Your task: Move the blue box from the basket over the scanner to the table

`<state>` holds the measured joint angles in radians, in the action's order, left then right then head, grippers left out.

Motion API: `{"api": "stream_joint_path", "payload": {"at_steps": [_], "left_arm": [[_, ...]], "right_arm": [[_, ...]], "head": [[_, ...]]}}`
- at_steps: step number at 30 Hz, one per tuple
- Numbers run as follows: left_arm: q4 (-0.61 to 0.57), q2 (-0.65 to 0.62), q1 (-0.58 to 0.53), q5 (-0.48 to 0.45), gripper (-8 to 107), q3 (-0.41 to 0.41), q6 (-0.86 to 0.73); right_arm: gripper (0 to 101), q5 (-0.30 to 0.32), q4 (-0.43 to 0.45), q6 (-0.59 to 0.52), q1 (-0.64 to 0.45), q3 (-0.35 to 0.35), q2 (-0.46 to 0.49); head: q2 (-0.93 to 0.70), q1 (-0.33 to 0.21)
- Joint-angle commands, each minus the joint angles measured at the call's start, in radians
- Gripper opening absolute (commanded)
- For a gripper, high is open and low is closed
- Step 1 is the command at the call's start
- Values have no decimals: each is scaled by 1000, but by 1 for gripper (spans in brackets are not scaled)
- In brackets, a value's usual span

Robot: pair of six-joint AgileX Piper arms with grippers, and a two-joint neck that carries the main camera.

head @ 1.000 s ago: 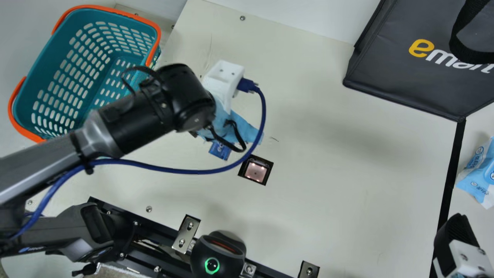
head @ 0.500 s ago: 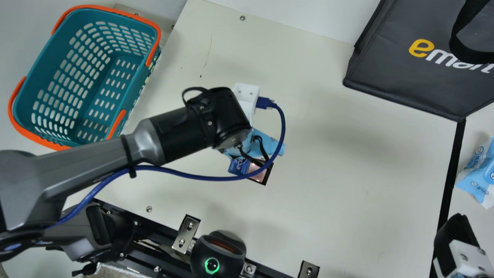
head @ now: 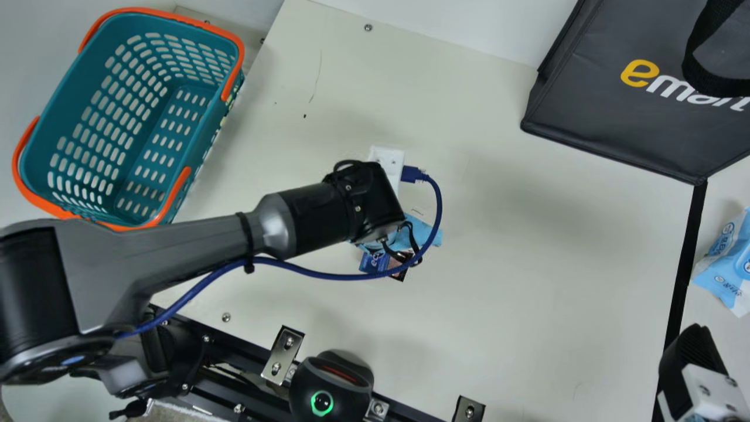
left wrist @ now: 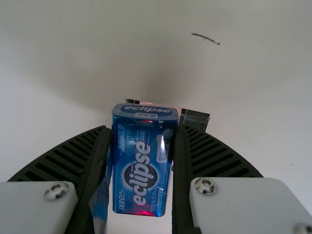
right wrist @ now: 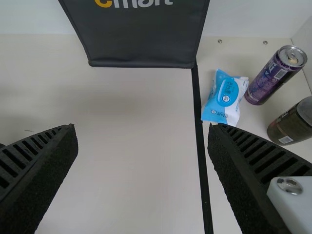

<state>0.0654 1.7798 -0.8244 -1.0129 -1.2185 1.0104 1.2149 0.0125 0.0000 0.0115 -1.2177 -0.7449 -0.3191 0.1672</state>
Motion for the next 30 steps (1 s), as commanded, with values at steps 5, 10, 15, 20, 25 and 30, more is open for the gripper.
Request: {"api": "stream_joint_path", "payload": {"at_steps": [5,10,15,20,25,30], "left_arm": [[-3,20,-12,39,-8,24,5],[-13,25,-25,57,-8,36,8],[-23,28,-36,69,-8,42,9],[-33,29,-49,71,-8,40,13],[-43,29,-72,58,-8,13,20],[-52,52,-102,39,-8,-49,37]], "right_arm": [[95,-1,0,0,0,0,0],[95,-1,0,0,0,0,0],[95,-1,0,0,0,0,0],[95,-1,0,0,0,0,0],[95,-1,0,0,0,0,0],[95,-1,0,0,0,0,0]], "head": [[-2,-29],[-2,-29],[-2,-29],[-2,-29],[-2,-29],[-2,-29]]}}
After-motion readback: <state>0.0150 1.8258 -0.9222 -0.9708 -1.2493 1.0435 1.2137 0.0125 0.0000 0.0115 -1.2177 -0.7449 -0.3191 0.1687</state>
